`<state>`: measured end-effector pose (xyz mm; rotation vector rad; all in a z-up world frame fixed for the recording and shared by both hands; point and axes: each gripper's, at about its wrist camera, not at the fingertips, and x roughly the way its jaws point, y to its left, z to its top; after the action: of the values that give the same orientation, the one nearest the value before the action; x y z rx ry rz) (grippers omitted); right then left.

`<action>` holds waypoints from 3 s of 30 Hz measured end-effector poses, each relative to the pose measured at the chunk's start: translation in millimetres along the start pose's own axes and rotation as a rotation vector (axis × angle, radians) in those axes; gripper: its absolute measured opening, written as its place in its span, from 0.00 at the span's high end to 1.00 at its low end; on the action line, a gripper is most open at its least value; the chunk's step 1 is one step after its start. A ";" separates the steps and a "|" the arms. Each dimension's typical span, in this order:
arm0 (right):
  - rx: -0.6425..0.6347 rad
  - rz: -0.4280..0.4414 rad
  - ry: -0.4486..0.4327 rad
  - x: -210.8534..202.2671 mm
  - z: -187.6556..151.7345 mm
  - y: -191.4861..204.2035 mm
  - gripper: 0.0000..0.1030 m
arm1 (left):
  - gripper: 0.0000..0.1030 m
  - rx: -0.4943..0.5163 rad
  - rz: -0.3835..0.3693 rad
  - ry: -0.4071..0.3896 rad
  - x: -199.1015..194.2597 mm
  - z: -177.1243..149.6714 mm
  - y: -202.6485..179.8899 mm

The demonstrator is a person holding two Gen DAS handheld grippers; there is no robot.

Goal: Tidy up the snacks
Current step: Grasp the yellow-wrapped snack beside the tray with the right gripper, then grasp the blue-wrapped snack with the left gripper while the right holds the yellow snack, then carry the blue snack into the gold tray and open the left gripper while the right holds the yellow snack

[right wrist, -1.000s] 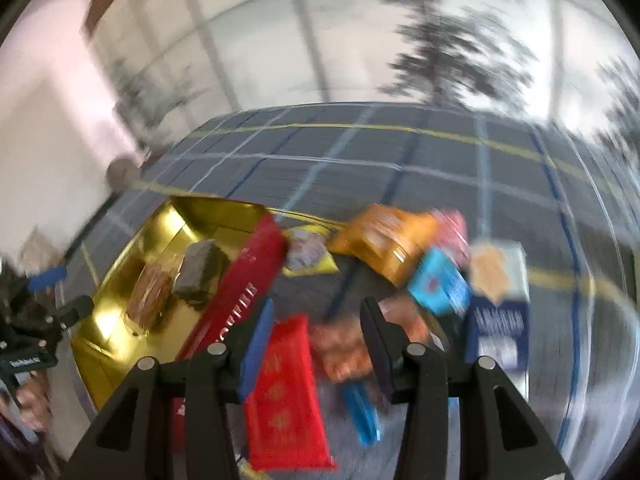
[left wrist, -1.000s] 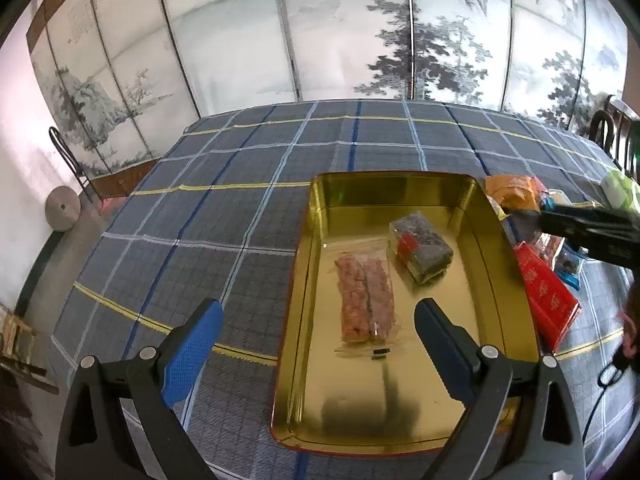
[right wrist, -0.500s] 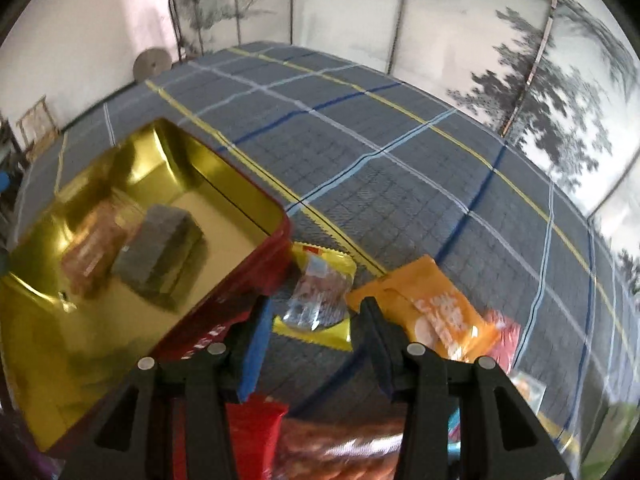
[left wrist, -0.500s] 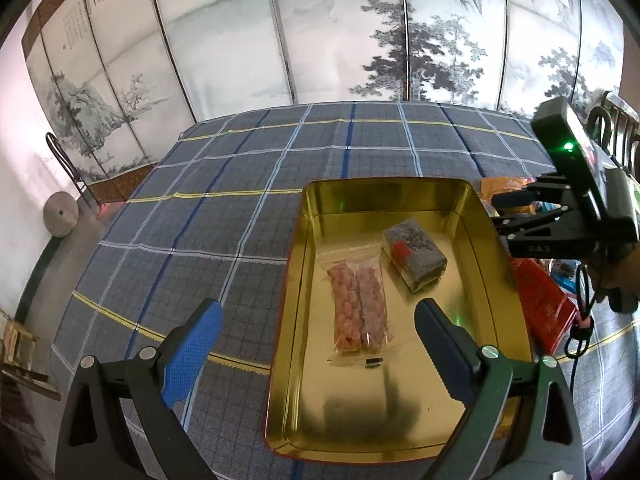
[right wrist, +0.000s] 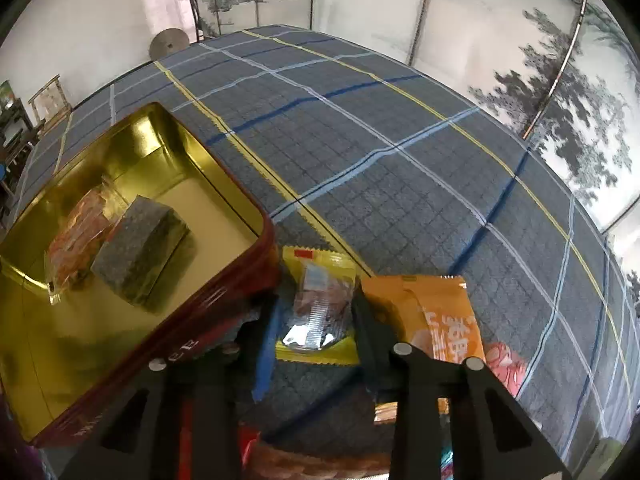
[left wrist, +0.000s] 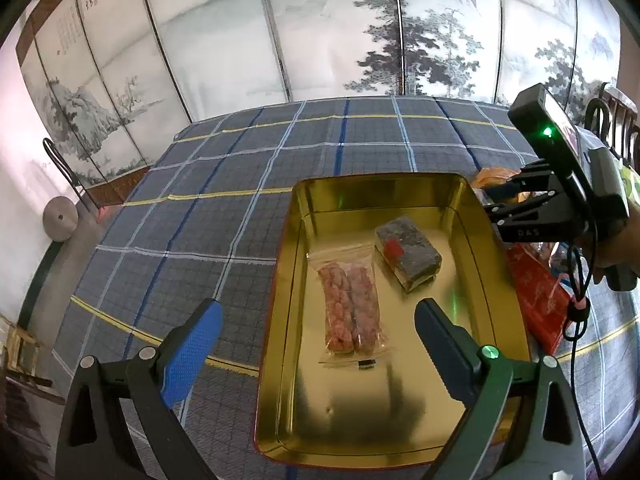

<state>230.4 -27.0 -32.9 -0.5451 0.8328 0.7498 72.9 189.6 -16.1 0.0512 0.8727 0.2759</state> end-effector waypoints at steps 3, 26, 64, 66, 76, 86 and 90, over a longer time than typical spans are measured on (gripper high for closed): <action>0.004 -0.011 -0.028 -13.6 -8.4 3.8 0.69 | 0.07 0.010 0.000 -0.022 -10.4 2.7 -3.2; 0.587 -0.287 -0.223 -165.6 -272.7 -98.3 0.68 | 0.10 0.363 -0.535 0.074 -30.2 28.6 -177.5; 0.705 -0.146 -0.408 -173.1 -302.2 -112.4 0.68 | 0.59 0.559 -0.577 0.301 64.9 50.2 -273.3; 0.708 -0.144 -0.411 -173.7 -303.1 -113.1 0.68 | 0.59 0.563 -0.570 0.323 69.5 46.9 -275.8; 0.715 -0.140 -0.408 -172.8 -302.8 -114.7 0.68 | 0.76 0.577 -0.512 0.278 72.5 43.5 -275.9; 0.731 -0.158 -0.376 -167.0 -299.6 -117.1 0.68 | 0.78 0.277 -0.588 0.325 49.7 28.4 -249.7; 0.739 -0.176 -0.363 -165.6 -299.2 -117.7 0.68 | 0.78 0.254 -0.584 0.274 18.4 16.6 -236.4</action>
<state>110.7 -367.8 -51.0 0.1777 0.6491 0.3200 148.3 -32.2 -56.3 -0.0074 1.1497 -0.3839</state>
